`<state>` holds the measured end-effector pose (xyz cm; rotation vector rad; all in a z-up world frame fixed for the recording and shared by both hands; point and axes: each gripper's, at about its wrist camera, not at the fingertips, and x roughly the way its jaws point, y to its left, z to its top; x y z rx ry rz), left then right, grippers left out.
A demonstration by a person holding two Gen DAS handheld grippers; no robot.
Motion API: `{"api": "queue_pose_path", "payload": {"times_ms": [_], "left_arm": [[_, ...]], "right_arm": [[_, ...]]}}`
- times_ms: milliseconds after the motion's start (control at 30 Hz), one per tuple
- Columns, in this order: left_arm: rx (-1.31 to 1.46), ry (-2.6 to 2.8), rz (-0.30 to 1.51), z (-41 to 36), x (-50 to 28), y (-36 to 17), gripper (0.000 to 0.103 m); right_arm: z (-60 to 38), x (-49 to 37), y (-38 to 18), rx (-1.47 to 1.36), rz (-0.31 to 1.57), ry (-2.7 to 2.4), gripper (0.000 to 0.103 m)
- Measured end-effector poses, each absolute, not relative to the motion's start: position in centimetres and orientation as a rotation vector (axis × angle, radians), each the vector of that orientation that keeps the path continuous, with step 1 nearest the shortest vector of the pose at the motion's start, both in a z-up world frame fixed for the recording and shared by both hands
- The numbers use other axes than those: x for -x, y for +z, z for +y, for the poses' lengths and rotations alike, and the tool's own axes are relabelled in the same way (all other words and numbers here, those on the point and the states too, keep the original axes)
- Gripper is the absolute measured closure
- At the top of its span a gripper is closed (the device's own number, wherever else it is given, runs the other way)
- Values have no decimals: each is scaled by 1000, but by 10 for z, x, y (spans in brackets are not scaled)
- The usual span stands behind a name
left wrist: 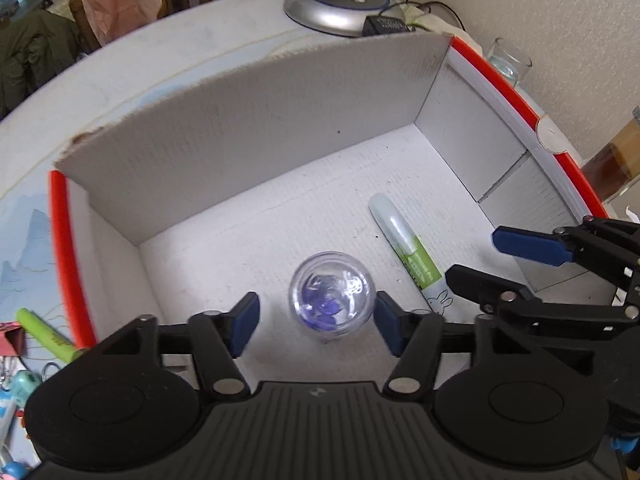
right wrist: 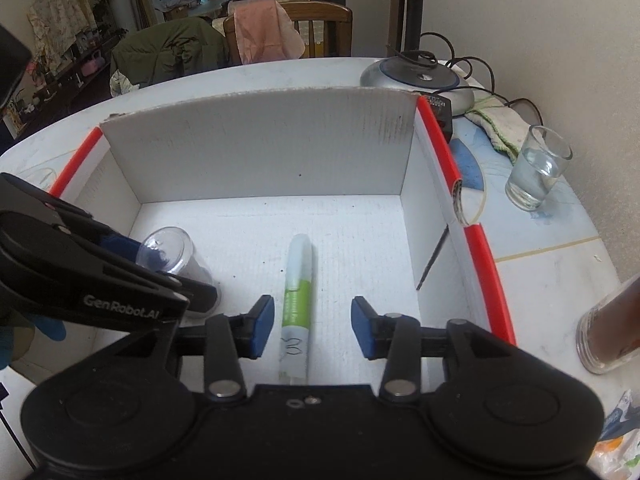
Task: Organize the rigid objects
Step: 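Lift both tools out of the shoebox back toward the mat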
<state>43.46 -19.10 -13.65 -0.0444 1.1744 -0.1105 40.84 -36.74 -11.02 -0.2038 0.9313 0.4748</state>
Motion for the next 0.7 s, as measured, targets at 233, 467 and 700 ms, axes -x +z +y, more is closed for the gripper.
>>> {"api": "queue_pose_path", "payload": {"times_ms": [233, 467, 700], "left_arm": [[72, -84, 1091, -183, -413, -112, 37], [107, -65, 988, -169, -380, -83, 37], [129, -63, 909, -157, -346, -58, 37]], "right_arm": [[-371, -399, -92, 187, 888, 499, 48], [-367, -379, -67, 181, 825, 524, 39], [-358, -351, -46, 162, 781, 537, 30]]}}
